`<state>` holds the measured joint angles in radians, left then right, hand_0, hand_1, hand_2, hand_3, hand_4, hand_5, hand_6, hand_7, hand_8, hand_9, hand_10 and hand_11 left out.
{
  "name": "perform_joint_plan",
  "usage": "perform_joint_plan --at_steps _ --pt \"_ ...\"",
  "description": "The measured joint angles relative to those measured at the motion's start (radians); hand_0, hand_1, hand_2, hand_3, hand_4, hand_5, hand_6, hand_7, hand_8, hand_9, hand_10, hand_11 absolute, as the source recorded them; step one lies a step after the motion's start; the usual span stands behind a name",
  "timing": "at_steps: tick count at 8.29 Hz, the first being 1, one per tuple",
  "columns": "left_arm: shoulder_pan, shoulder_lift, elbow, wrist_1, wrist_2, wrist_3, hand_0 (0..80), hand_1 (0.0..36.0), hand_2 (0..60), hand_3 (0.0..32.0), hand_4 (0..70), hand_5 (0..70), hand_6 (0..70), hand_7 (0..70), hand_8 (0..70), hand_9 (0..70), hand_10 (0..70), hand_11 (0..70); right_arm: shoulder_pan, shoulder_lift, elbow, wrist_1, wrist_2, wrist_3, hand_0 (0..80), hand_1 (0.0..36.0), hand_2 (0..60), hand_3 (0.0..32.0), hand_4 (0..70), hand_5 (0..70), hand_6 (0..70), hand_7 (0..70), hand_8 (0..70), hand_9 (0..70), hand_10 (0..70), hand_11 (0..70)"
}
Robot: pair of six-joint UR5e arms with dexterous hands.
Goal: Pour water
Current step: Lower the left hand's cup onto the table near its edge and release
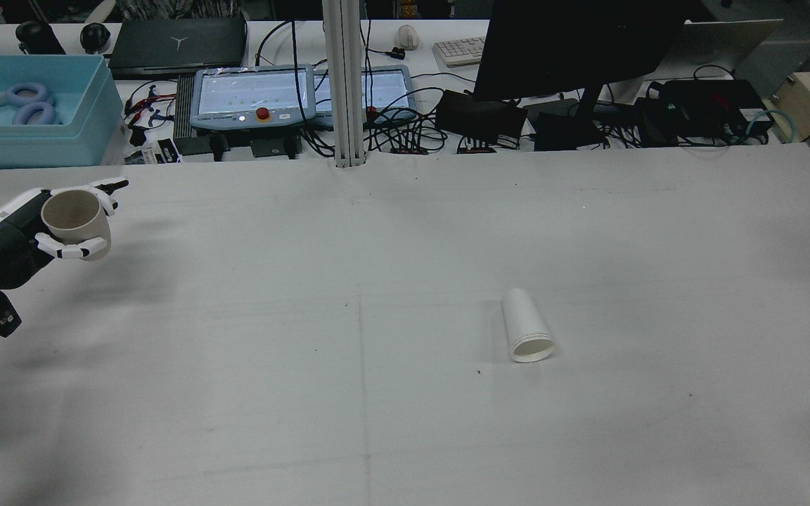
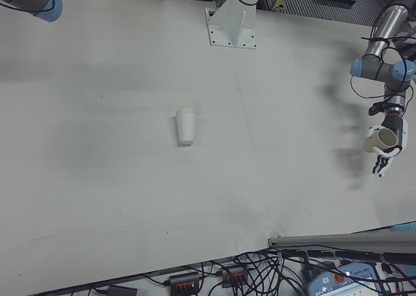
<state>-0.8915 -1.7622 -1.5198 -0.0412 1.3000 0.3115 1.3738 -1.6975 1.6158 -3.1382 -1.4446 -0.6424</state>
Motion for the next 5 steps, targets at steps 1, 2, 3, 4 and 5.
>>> perform_joint_plan --at_steps 1,2,3,4,5 --pt "-0.005 0.006 0.067 -0.061 0.000 0.004 55.0 9.5 0.0 0.0 52.9 70.0 9.4 12.8 10.2 1.9 3.9 6.0 0.000 -0.005 -0.067 0.044 0.001 -0.007 63.5 31.1 47.6 0.0 3.1 64.4 50.1 53.8 52.7 62.0 60.4 70.0" --pt "-0.008 0.011 0.125 -0.112 -0.002 0.010 53.7 5.4 0.0 0.0 42.7 59.9 6.6 10.0 9.8 0.6 2.1 3.3 -0.001 -0.006 -0.102 0.062 0.003 -0.013 63.7 30.6 45.1 0.0 2.7 63.9 49.9 53.7 52.7 62.1 60.4 70.0" --pt "-0.008 0.027 0.165 -0.159 -0.004 0.026 53.0 4.0 0.0 0.0 37.1 43.0 5.1 8.7 9.6 0.3 0.8 1.2 -0.002 -0.005 -0.118 0.070 0.005 -0.017 64.0 30.4 43.7 0.0 2.6 63.6 49.5 53.6 52.5 62.1 60.3 70.0" --pt "-0.008 0.047 0.191 -0.200 -0.006 0.046 52.6 3.6 0.0 0.0 33.7 33.2 4.2 7.8 9.5 0.1 0.0 0.2 -0.002 -0.004 -0.125 0.073 0.006 -0.020 64.2 30.2 42.0 0.0 2.1 63.3 48.8 53.1 52.1 61.7 59.9 70.0" --pt "-0.007 0.059 0.215 -0.229 -0.008 0.059 52.3 3.0 0.0 0.0 30.1 23.4 3.6 7.3 9.3 0.0 0.0 0.0 -0.002 -0.003 -0.126 0.074 0.007 -0.022 65.7 30.5 40.6 0.0 2.0 63.1 48.0 52.9 51.9 61.4 59.0 70.0"
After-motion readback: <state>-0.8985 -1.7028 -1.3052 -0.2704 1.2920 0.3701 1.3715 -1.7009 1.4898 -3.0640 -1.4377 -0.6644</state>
